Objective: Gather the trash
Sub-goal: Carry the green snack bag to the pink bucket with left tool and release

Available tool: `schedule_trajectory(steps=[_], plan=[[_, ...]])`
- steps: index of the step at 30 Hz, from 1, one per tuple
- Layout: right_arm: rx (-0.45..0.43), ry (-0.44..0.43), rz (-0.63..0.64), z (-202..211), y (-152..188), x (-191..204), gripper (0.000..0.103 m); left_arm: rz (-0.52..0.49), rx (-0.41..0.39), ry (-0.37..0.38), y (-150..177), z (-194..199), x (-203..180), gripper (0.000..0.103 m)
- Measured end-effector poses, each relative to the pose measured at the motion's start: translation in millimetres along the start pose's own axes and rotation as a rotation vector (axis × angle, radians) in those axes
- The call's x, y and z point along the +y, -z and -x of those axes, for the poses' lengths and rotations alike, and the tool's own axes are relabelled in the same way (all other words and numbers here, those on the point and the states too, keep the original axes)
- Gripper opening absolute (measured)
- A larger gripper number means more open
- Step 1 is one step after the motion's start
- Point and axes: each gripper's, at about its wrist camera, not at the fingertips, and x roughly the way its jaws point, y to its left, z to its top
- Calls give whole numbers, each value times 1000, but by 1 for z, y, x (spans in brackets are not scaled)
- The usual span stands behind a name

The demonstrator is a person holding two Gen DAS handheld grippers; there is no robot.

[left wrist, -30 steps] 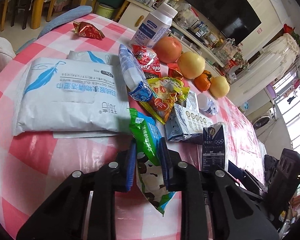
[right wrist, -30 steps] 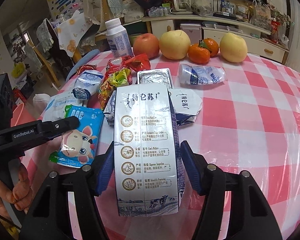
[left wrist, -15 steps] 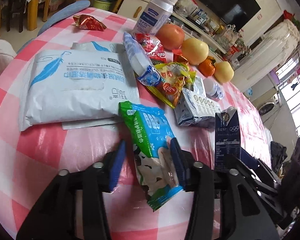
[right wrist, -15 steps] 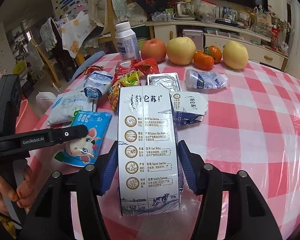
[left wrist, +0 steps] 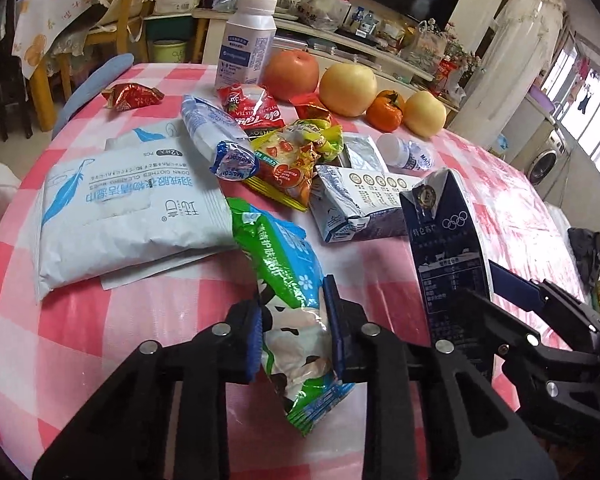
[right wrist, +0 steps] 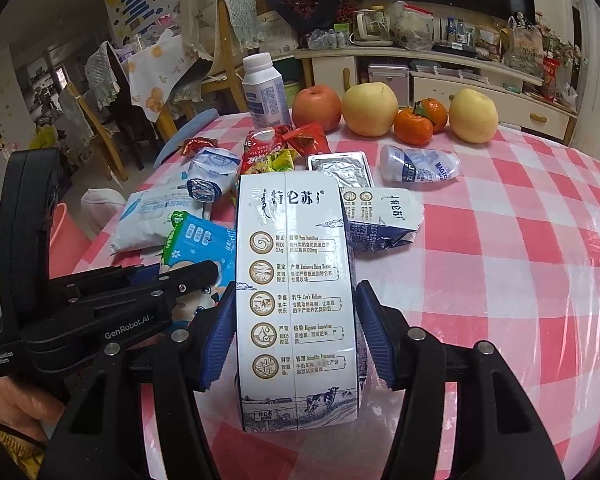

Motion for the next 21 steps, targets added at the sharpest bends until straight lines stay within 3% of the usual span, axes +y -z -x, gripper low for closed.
schedule_trajectory(steps=[6, 13, 21], plan=[[-23, -28, 13, 9, -5, 14, 59, 56, -44, 36, -5, 24, 13, 23], [-62, -71, 28, 22, -16, 40, 59, 135, -147, 62, -19, 78, 44, 23], [-84, -170, 97, 27, -29, 99, 59, 236, -281, -6, -26, 139, 95, 23]])
